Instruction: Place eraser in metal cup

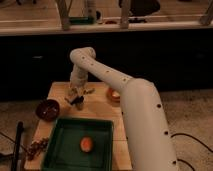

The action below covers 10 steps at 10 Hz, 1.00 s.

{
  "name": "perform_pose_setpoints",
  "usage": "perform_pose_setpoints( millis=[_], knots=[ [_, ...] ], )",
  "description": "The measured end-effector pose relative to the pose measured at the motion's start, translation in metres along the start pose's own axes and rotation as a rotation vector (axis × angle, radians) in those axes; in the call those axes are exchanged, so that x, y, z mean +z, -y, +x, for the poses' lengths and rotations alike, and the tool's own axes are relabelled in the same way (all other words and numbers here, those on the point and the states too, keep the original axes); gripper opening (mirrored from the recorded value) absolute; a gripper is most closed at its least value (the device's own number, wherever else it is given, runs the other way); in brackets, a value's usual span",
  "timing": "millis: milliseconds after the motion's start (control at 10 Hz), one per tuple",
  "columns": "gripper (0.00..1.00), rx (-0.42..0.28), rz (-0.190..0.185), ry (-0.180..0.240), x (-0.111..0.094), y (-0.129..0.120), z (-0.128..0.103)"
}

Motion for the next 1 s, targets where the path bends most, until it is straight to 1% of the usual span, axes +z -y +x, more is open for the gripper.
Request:
perform_pose_setpoints(
  millis=[400, 1000],
  knots=[
    [0.76, 0.003, -0.001, 0.006, 0.0016, -0.0017, -0.0013],
    [0.76, 0.005, 0.006, 0.000, -0.0036, -0.0025, -0.0031]
  ],
)
